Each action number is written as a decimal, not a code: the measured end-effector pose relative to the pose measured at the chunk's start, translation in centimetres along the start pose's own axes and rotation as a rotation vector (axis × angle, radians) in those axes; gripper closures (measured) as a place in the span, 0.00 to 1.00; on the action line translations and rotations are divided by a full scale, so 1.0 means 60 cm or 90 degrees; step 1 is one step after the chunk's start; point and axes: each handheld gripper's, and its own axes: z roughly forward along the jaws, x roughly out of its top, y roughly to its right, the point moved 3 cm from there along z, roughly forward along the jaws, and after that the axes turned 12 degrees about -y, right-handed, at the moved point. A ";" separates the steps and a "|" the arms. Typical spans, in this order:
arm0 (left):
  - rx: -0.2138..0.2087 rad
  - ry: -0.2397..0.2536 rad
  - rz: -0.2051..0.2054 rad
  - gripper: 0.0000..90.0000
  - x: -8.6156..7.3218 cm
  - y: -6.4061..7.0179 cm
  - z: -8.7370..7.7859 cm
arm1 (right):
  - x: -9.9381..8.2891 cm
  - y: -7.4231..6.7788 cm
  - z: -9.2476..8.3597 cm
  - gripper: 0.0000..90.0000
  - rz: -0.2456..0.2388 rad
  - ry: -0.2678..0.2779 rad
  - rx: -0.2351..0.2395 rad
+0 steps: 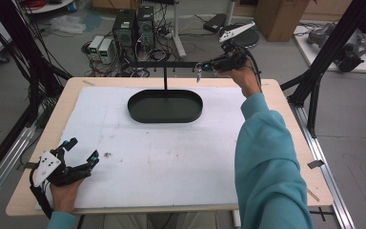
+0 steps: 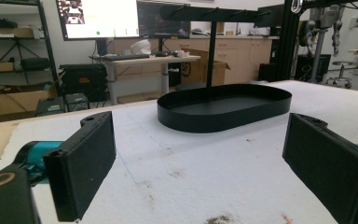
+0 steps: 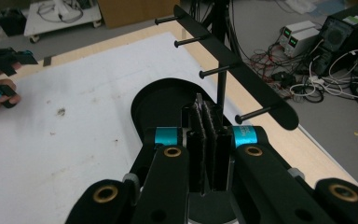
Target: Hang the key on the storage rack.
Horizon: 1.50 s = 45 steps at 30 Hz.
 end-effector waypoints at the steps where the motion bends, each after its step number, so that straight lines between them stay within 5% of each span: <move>1: 0.000 0.001 -0.001 0.11 0.000 0.000 0.000 | 0.005 0.001 0.002 0.99 -0.008 -0.002 -0.002; 19: -0.001 0.000 0.002 0.11 0.000 0.001 0.000 | 0.031 0.022 0.044 0.99 -0.028 -0.089 -0.018; 45: 0.000 -0.001 0.002 0.11 0.000 0.001 0.000 | 0.021 0.039 0.079 0.99 -0.018 -0.144 -0.029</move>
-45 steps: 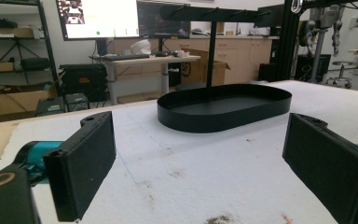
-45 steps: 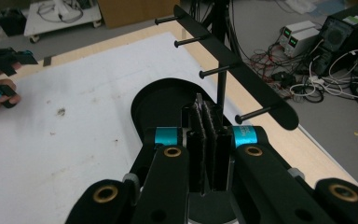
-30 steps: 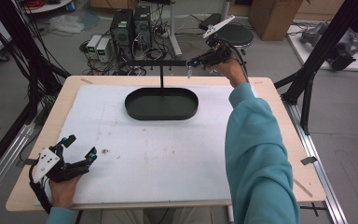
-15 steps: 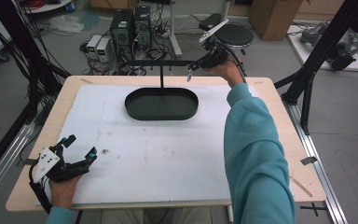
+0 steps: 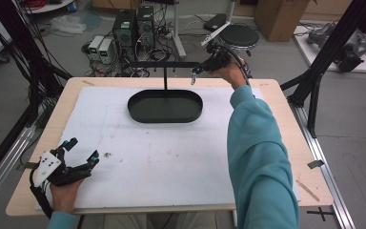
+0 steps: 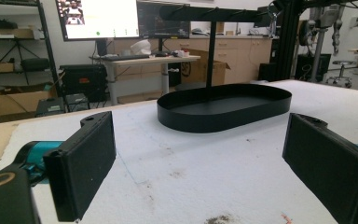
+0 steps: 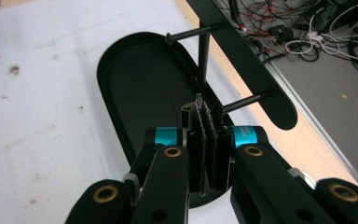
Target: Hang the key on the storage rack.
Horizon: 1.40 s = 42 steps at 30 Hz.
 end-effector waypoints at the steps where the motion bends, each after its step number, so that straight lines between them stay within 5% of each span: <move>1: 0.000 0.001 0.000 0.11 0.000 0.000 0.000 | 0.000 0.000 0.000 0.99 0.000 0.000 0.000; 42: 0.000 0.002 -0.002 0.11 0.000 0.000 0.000 | -0.001 0.029 0.013 0.99 0.041 0.020 -0.056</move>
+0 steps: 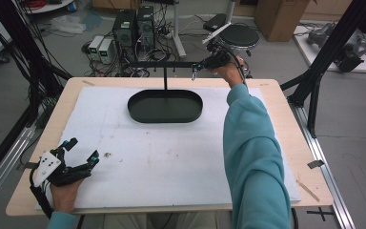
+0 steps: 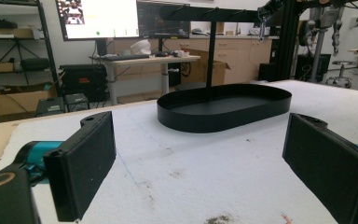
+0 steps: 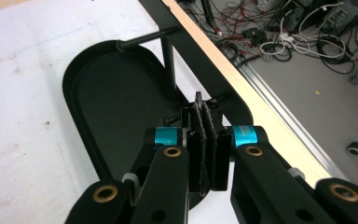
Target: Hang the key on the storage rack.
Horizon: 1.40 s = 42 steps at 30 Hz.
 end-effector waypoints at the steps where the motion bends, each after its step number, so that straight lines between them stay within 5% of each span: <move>1: 0.000 0.000 0.000 0.11 0.000 0.000 0.000 | 0.000 0.000 0.000 0.98 0.007 0.000 0.002; 5: 0.000 0.000 0.000 0.11 0.000 0.000 0.000 | 0.001 0.000 -0.001 0.97 0.004 0.004 -0.006; 8: 0.000 0.000 0.000 0.11 0.000 0.000 0.000 | 0.000 0.001 -0.011 0.77 0.022 0.027 -0.030; 10: -0.001 0.000 0.002 0.11 0.000 0.000 0.000 | -0.001 0.002 -0.013 0.73 0.030 0.034 -0.028; 18: 0.000 0.000 0.000 0.11 0.000 0.000 0.001 | -0.015 -0.017 -0.037 0.04 0.090 0.099 -0.044; 21: 0.000 -0.001 0.000 0.11 0.000 0.000 0.001 | -0.026 -0.037 -0.058 0.01 0.086 0.171 -0.053; 29: 0.000 -0.001 0.003 0.11 0.000 0.000 0.000 | -0.104 -0.090 -0.113 0.01 0.092 0.234 -0.056; 35: 0.001 -0.001 0.004 0.11 0.000 0.000 0.000 | -0.218 -0.151 -0.139 0.01 0.074 0.315 -0.092; 38: 0.001 0.000 0.002 0.11 0.000 0.000 0.000 | -0.288 -0.189 -0.130 0.01 0.088 0.365 -0.098; 42: 0.001 -0.001 0.005 0.11 0.000 0.001 0.000 | -0.368 -0.225 -0.103 0.01 0.092 0.376 -0.141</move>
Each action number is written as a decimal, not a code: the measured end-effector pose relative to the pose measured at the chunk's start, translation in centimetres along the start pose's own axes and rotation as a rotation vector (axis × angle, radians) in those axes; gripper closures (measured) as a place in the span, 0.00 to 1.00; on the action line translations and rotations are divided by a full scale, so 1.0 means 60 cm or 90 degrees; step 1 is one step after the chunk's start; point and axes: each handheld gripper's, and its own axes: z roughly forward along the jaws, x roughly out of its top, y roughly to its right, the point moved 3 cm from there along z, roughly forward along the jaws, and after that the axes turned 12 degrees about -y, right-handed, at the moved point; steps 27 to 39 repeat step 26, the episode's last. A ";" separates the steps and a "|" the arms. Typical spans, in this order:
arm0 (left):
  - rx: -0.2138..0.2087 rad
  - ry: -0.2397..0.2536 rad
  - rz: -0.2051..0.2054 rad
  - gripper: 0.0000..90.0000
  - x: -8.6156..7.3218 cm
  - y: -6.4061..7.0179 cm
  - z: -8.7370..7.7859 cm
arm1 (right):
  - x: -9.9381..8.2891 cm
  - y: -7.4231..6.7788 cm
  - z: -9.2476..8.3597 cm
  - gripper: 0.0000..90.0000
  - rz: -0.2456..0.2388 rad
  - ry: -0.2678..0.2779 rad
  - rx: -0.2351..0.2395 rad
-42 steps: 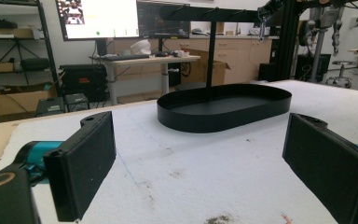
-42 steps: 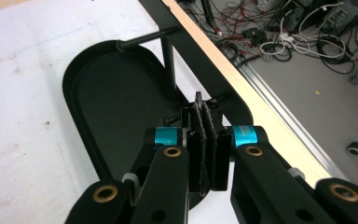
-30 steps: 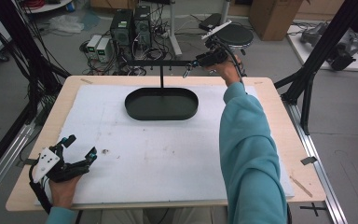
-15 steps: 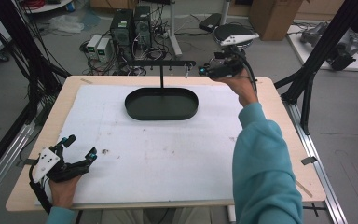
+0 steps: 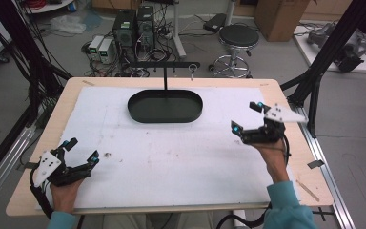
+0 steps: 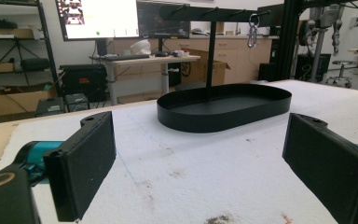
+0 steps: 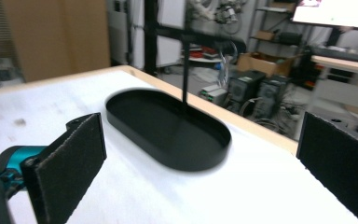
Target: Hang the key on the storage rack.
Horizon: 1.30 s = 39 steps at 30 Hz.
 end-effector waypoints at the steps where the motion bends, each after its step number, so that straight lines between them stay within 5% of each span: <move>1: 0.000 0.000 -0.001 0.11 0.000 0.000 0.000 | -0.018 -0.004 -0.005 0.01 0.006 0.009 -0.006; 7: -0.001 0.001 -0.002 0.11 0.000 0.000 0.000 | -0.106 -0.017 -0.028 0.01 0.038 0.045 -0.044; 13: 0.000 -0.001 0.000 0.11 0.000 0.000 0.000 | -0.159 -0.019 -0.041 0.01 0.044 0.089 -0.073; 22: 0.001 -0.001 -0.002 0.11 0.000 0.000 0.000 | -0.189 -0.025 -0.024 0.01 0.060 0.091 -0.071; 39: 0.000 0.002 0.005 0.11 0.000 0.001 0.000 | -0.189 -0.027 -0.023 0.01 0.052 0.086 -0.080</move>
